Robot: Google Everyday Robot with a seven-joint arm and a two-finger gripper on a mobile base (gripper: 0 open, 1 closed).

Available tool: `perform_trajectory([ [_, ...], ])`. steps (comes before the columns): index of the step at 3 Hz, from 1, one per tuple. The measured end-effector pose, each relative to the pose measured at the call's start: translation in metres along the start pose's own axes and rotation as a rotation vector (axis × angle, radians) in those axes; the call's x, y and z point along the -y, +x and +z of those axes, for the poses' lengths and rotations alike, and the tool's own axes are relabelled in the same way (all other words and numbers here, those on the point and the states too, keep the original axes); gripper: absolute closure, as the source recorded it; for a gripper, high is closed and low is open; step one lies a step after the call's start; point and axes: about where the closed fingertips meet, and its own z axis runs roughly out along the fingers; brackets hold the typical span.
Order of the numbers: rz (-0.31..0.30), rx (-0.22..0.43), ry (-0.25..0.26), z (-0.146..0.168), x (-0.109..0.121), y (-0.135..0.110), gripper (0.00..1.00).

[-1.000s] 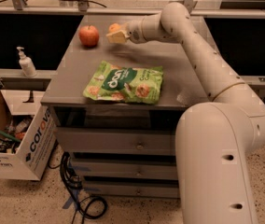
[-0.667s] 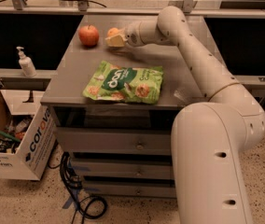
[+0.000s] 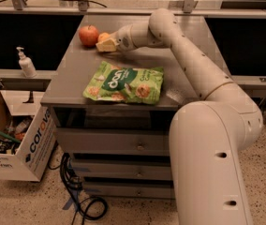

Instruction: Move orange near apple

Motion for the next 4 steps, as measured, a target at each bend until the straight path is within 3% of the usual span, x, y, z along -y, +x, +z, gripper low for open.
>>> perform_trajectory([
  [1, -0.015, -0.003, -0.034, 0.0094, -0.0167, -0.0048, 0.84],
  [2, -0.032, -0.010, -0.040, 0.0137, -0.0217, -0.0081, 0.61],
  [4, -0.041, -0.004, -0.018, 0.0122, -0.0163, -0.0108, 0.14],
])
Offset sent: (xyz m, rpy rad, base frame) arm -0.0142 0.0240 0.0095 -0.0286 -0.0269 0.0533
